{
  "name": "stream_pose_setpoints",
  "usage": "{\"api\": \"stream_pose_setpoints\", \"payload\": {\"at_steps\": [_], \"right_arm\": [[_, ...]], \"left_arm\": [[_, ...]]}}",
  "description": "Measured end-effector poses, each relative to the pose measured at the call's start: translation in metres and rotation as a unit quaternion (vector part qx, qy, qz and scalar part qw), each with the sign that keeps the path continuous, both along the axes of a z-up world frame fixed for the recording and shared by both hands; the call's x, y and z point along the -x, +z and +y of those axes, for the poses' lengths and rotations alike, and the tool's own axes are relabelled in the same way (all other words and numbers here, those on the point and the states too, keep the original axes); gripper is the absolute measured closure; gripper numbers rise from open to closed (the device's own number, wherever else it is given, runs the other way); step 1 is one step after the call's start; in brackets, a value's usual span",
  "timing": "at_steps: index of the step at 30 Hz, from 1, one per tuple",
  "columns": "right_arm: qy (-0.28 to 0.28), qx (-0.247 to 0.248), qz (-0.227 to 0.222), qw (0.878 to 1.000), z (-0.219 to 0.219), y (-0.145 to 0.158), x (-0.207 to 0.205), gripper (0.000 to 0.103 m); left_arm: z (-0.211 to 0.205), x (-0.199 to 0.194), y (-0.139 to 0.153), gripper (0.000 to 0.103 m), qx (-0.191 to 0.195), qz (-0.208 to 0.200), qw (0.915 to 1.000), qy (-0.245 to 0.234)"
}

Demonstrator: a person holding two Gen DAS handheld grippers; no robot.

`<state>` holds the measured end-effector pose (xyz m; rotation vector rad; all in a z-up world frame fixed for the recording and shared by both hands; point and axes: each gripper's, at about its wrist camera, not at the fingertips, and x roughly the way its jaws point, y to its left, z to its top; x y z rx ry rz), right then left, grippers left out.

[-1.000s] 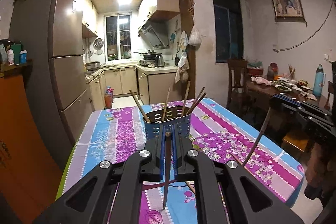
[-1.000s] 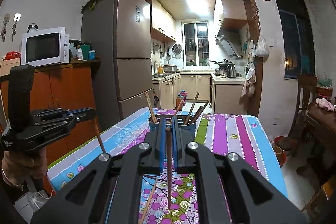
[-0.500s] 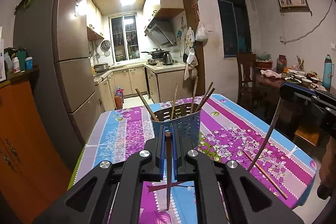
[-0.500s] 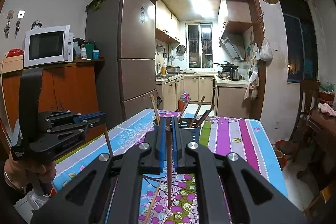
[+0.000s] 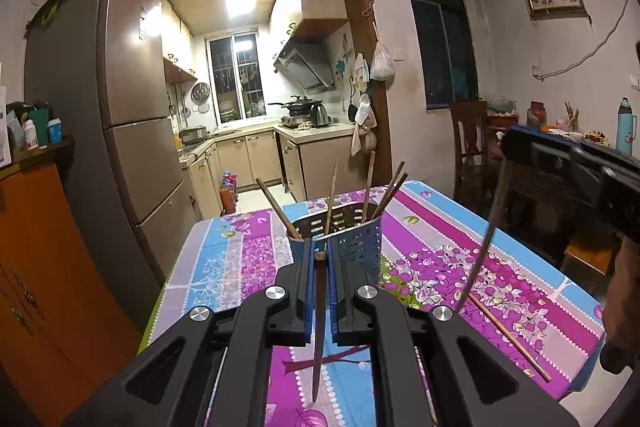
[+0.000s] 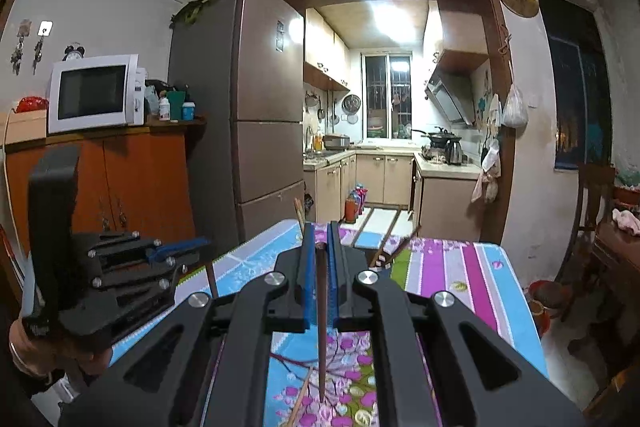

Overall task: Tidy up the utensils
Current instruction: 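Lower the left tool's chopstick into the holder while the right tool lowers its own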

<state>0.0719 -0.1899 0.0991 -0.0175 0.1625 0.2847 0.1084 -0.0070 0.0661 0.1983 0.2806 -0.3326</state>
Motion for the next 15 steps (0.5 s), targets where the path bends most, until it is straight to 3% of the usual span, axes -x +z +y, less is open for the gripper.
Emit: {"api": "stream_pose_setpoints", "payload": {"at_steps": [7,15], "right_arm": [[0.004,-0.007,-0.021,1.000,0.006,0.030,-0.029,0.098],[-0.019,-0.020,-0.081,0.996,0.008,0.078,-0.067,0.098]], "left_arm": [[-0.007,-0.012,0.029,0.096,-0.006,-0.038,0.9993,0.003],[-0.013,-0.051,0.113,0.096,0.057,-0.102,0.9927,-0.029]]}}
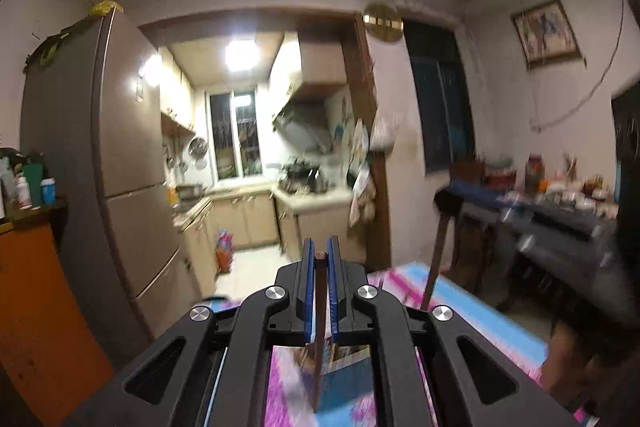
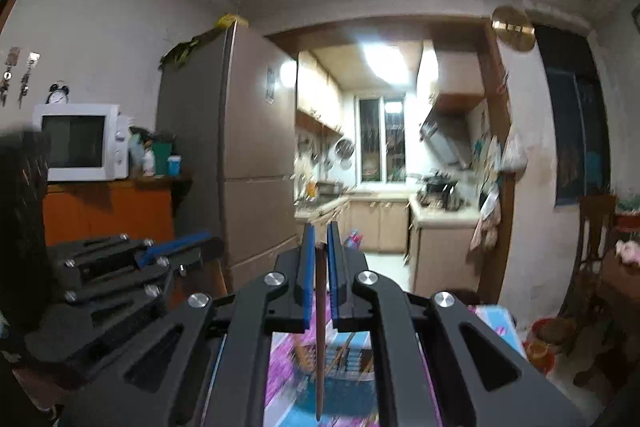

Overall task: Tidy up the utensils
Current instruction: 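Lower the left tool's chopstick into the holder while the right tool lowers its own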

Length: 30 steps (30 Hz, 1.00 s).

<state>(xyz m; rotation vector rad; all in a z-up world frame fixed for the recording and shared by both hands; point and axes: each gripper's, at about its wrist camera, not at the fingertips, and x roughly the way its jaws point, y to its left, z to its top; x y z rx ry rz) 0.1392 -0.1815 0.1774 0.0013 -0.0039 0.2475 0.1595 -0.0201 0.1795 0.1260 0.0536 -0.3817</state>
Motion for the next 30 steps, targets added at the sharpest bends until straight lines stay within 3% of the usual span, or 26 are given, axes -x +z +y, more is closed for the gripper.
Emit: {"api": "stream_pose_setpoints", "payload": {"at_steps": [5,9,20,25,30], "right_arm": [[-0.029,0.001,-0.027,0.999,-0.003,0.011,-0.038,0.098],[-0.048,-0.016,-0.035,0.998,-0.012,0.007,-0.072,0.098],[-0.049,-0.077,0.039,0.995,-0.032,-0.062,-0.147,0.098],[-0.045,-0.102,0.081,0.990,-0.034,-0.096,-0.158,0.098],[-0.061,-0.082,0.102,0.989,-0.027,-0.116,-0.156,0.098]], "left_arm": [[-0.010,-0.032,0.029,0.096,0.033,-0.050,0.9982,0.002],[-0.018,-0.068,0.021,0.096,0.055,-0.048,0.9974,0.001],[-0.012,-0.157,-0.074,0.096,0.089,0.041,0.9952,0.000],[-0.010,-0.172,-0.110,0.096,0.079,0.072,0.9942,0.009],[-0.009,-0.175,-0.129,0.095,0.064,0.081,0.9942,0.030]]}}
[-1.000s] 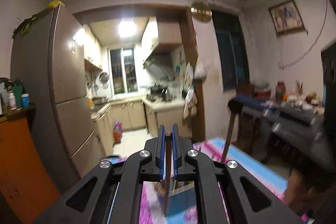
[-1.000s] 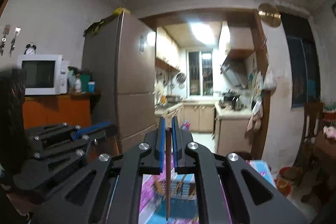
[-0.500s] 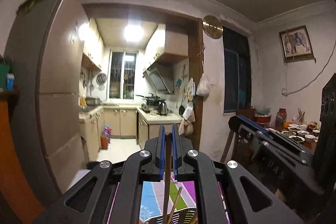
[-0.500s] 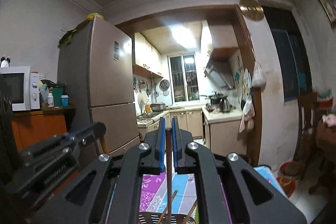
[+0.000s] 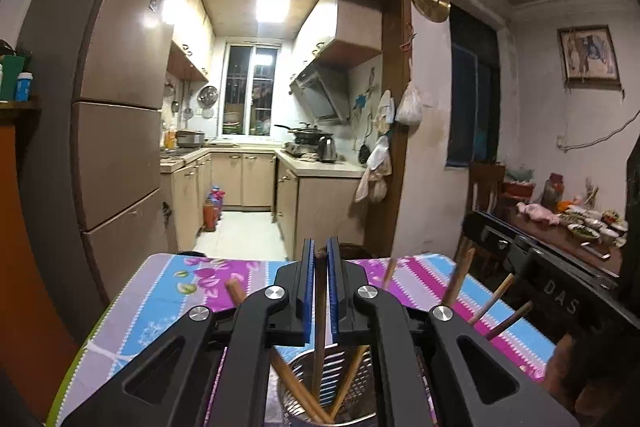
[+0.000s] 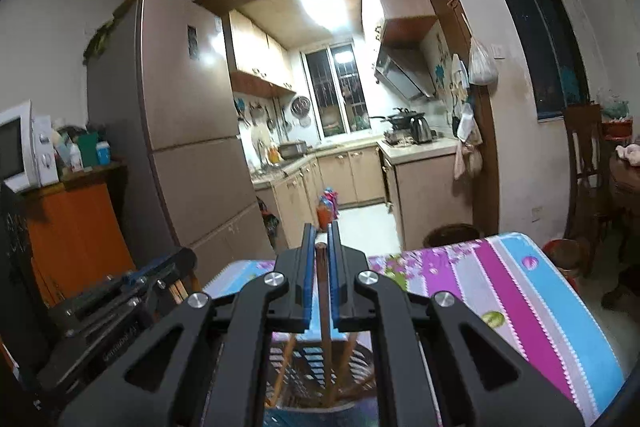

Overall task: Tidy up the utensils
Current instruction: 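Open the left tool over the holder while the right tool opens too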

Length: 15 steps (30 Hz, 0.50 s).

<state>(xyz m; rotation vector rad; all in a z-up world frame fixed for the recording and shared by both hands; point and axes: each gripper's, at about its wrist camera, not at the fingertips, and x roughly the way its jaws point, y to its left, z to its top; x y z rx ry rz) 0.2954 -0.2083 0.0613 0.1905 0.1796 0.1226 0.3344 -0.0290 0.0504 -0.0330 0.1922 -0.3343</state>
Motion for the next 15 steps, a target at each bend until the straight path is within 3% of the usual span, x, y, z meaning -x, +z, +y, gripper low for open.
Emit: {"api": "stream_pose_setpoints", "payload": {"at_steps": [7,10,12,15], "right_arm": [[-0.028,-0.001,-0.044,0.999,-0.034,0.032,0.047,0.092],[-0.050,0.000,-0.070,0.996,-0.064,0.052,0.088,0.089],[-0.067,0.007,-0.082,0.994,-0.085,0.060,0.118,0.083],[-0.104,0.036,-0.085,0.990,-0.117,0.063,0.176,0.062]], "left_arm": [[0.021,0.024,0.025,0.095,0.007,-0.024,0.9994,0.025],[0.039,0.062,0.046,0.095,0.008,-0.061,0.9974,0.038],[0.048,0.088,0.056,0.095,0.000,-0.081,0.9956,0.047],[0.058,0.141,0.061,0.087,-0.024,-0.092,0.9944,0.045]]}}
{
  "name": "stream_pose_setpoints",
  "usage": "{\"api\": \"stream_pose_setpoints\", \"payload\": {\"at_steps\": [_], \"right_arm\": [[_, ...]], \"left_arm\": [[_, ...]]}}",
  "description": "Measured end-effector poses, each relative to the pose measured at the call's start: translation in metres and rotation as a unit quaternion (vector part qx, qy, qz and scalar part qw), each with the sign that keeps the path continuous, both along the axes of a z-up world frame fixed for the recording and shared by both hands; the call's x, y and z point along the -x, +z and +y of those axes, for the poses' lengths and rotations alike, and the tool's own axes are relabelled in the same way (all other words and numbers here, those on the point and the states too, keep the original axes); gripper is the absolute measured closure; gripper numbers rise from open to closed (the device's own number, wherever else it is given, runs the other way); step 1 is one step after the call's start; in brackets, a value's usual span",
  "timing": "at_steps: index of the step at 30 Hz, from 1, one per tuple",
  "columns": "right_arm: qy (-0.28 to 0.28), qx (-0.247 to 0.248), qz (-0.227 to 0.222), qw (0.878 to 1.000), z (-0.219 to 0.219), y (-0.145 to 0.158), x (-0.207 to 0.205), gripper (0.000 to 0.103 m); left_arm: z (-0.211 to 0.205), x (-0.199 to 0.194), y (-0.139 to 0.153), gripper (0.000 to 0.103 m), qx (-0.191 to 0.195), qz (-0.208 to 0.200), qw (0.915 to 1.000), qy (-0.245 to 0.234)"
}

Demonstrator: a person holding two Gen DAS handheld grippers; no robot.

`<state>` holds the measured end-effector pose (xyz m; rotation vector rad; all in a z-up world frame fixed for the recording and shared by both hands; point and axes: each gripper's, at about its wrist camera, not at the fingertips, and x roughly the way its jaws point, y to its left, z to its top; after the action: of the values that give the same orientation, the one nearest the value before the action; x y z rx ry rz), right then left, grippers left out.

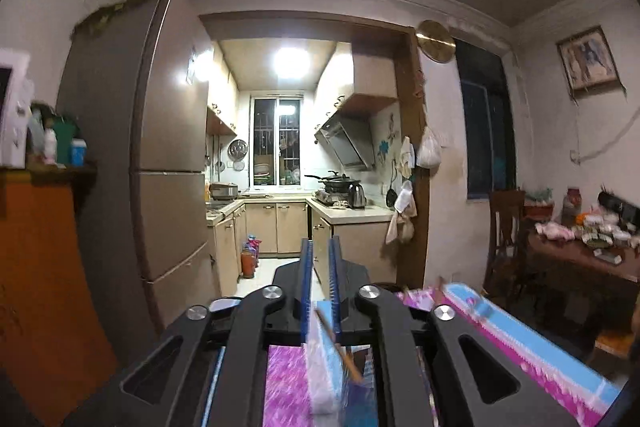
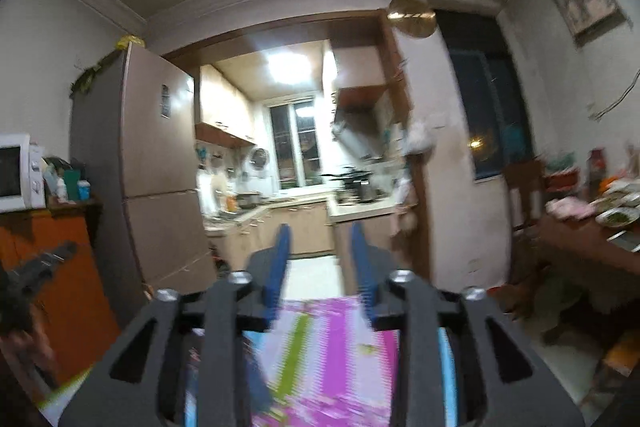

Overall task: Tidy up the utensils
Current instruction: 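Open the left tool over the holder while the right tool opens too, then move the left tool back to the last chopsticks while the right tool follows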

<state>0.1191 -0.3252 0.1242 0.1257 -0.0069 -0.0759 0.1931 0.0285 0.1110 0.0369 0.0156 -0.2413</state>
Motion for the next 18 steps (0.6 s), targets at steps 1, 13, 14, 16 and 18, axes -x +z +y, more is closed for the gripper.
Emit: {"api": "stream_pose_setpoints", "payload": {"at_steps": [1,13,14,16,18], "right_arm": [[-0.008,0.005,0.000,1.000,-0.007,-0.002,0.016,0.057],[-0.027,0.021,0.200,0.979,-0.026,-0.152,0.136,0.050],[-0.008,0.014,0.225,0.974,-0.020,-0.171,0.139,0.050],[0.025,0.004,0.256,0.966,-0.008,-0.197,0.140,0.050],[0.050,0.003,0.277,0.960,0.007,-0.218,0.142,0.052]], "left_arm": [[0.001,0.021,-0.004,0.080,-0.011,0.008,0.9999,-0.007],[-0.059,0.179,-0.170,0.078,-0.110,0.217,0.9652,-0.095],[-0.069,0.187,-0.187,0.077,-0.111,0.242,0.9573,-0.113],[-0.081,0.196,-0.206,0.077,-0.119,0.262,0.9501,-0.120],[-0.091,0.200,-0.223,0.077,-0.120,0.282,0.9430,-0.129]]}}
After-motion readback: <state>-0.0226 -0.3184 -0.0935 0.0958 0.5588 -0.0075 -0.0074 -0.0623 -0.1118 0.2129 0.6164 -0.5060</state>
